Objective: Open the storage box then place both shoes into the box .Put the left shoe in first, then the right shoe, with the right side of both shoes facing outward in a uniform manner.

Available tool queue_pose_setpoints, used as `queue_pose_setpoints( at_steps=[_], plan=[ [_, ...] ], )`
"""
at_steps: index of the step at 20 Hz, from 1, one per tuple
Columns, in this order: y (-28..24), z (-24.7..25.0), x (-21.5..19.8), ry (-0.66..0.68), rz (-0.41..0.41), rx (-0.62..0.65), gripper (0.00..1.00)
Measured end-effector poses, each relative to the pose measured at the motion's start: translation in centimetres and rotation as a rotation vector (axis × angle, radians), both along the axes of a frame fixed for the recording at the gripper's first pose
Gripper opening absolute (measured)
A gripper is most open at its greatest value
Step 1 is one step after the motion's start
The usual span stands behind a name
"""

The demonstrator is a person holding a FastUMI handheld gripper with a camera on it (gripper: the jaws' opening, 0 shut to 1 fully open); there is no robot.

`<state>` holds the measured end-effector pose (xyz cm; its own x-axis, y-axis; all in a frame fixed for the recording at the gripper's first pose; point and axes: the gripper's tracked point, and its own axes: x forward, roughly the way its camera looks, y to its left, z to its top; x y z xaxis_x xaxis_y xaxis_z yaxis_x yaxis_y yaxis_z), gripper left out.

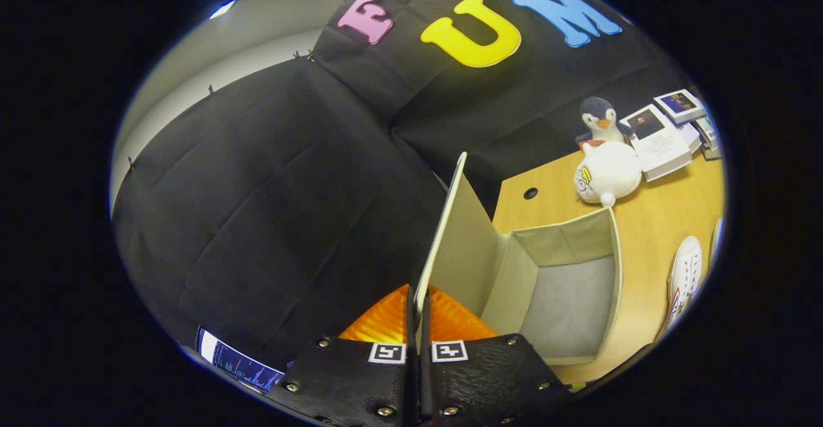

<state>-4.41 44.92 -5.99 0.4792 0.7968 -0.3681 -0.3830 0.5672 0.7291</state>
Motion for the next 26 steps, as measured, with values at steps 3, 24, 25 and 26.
queue_pose_setpoints(
  at_steps=[3, 24, 25, 26],
  plan=[
    [2.9, -0.4, -0.5, -0.06, 0.057, -0.025, 0.09],
    [-18.8, -3.2, 5.4, -0.37, -0.16, -0.485, 0.98],
    [-20.2, -3.5, 5.6, -0.366, -0.179, -0.504, 0.98],
    [-21.8, -4.1, 5.9, -0.363, -0.2, -0.531, 0.98]
  ],
)
